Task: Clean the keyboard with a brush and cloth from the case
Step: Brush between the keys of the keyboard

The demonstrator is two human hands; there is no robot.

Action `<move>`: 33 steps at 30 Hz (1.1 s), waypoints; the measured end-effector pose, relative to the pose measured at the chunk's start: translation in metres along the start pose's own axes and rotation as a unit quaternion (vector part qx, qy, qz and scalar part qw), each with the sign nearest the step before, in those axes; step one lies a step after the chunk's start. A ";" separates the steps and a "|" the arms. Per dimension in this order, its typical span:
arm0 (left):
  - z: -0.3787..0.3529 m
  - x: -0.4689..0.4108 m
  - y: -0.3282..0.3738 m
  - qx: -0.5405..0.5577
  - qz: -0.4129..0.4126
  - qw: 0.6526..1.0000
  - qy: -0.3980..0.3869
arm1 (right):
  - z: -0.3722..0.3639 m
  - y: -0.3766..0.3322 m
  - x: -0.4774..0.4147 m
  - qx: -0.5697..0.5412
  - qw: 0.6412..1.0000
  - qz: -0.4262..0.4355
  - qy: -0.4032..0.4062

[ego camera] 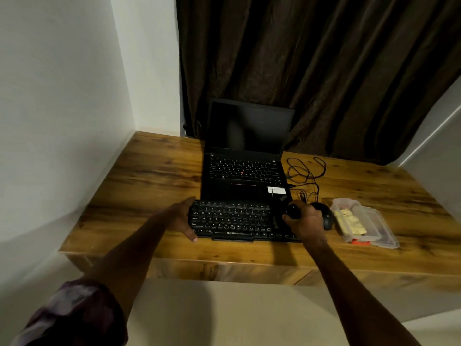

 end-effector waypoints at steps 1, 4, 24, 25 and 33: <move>0.000 -0.001 -0.002 0.000 0.002 1.000 0.002 | 0.002 -0.002 0.002 0.012 1.000 -0.004 -0.002; -0.001 -0.001 -0.002 -0.002 0.003 1.000 0.004 | -0.007 -0.018 0.004 0.035 0.999 0.011 -0.018; 0.004 0.003 0.000 -0.098 0.003 0.995 0.032 | -0.037 -0.069 0.002 0.003 1.000 -0.016 -0.006; 0.004 0.003 -0.001 -0.103 -0.001 0.994 0.032 | -0.039 -0.078 0.004 0.022 1.000 -0.007 -0.007; 0.005 0.000 0.000 -0.125 -0.015 0.991 0.035 | -0.089 -0.148 0.021 -0.002 0.996 0.073 -0.051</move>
Point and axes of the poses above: each hand's wrist, its own x-axis away from the middle knuckle, its own z-axis out of the back of the hand, y = z × x, the point moved 4 cm from there along -x, towards the middle knuckle, and after that the axes turned 7 degrees about x, right-handed, at the moved point
